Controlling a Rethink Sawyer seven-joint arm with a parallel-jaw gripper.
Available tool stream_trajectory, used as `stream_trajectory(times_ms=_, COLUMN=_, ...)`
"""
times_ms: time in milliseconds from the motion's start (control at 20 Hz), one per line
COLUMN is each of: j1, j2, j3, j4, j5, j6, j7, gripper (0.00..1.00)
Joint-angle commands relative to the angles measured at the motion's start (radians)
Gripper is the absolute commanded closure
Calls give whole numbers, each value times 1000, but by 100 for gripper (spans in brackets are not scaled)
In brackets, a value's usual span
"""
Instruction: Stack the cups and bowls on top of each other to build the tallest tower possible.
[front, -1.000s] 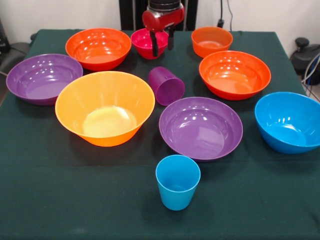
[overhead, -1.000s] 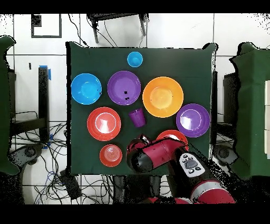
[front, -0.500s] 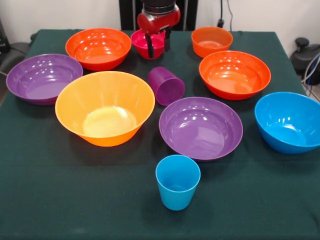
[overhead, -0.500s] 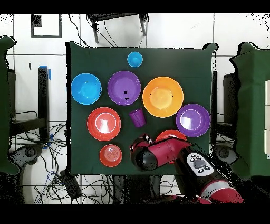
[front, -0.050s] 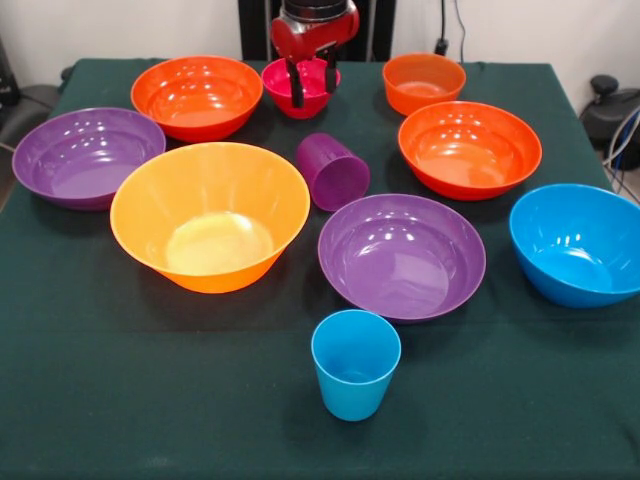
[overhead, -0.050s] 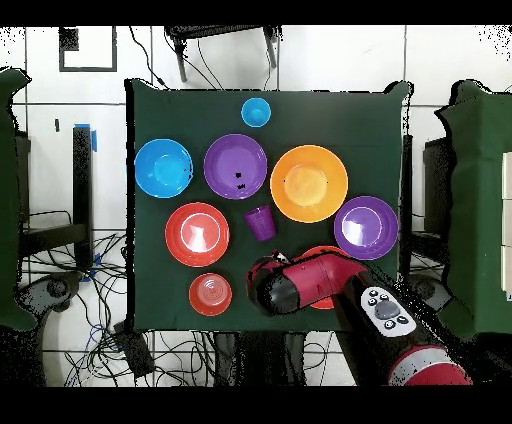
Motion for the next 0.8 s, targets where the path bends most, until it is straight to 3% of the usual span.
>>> stream_trajectory(times_ms=50, j1=-26, j2=6, j3=134, j4=-22, j5=30, j6=116, j7=-78, gripper=0)
stream_trajectory(times_ms=400, j1=-73, j2=5, j3=168, j4=-20, j5=7, j6=132, j7=-92, gripper=0)
stream_trajectory(times_ms=800, j1=-101, j2=87, j3=152, j4=-100, j5=-83, j6=116, j7=-131, gripper=0)
